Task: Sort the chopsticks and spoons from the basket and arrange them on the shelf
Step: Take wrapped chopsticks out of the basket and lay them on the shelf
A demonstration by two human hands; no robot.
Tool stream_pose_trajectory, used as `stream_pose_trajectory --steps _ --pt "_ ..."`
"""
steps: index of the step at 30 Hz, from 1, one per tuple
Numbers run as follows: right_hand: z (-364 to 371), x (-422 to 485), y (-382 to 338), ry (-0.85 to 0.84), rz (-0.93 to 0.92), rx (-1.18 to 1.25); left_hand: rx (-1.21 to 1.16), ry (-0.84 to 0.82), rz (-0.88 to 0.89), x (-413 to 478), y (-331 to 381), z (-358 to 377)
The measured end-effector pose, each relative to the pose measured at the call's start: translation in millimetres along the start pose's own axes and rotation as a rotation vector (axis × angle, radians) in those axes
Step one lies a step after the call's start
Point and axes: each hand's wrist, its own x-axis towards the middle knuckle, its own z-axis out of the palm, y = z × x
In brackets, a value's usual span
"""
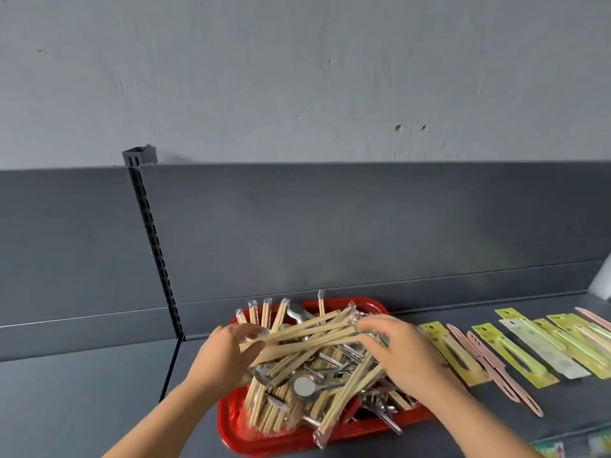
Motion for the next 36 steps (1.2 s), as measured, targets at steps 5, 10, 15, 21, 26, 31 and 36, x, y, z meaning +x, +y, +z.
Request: stream_pose_trajectory --steps 5,10,15,21,26,31,36 --pt "37 44 12 -0.273 -0.062 -0.173 0.264 -0.162 -0.063 25 1 19" --pt "55 62 32 -0.397 -0.120 -0.264 0.299 -0.261 -0.057 32 -4 26" --pt "50 75 40 -0.361 -0.174 -0.226 0.215 -0.272 -0.122 29 -2 17" --pt "16 86 52 -0.369 -0.197 -0.272 0.064 -0.174 -0.192 19 15 11" --pt "-13 80 80 -0.381 -0.018 -0.314 -0.007 -0.080 -0.264 14 36 21" --pt "-8 67 92 -0.335 0.100 -0.127 0.103 -0.224 -0.283 14 44 43" --pt "-2 51 87 -0.292 0.197 0.005 0.145 -0.211 -0.328 23 42 38"
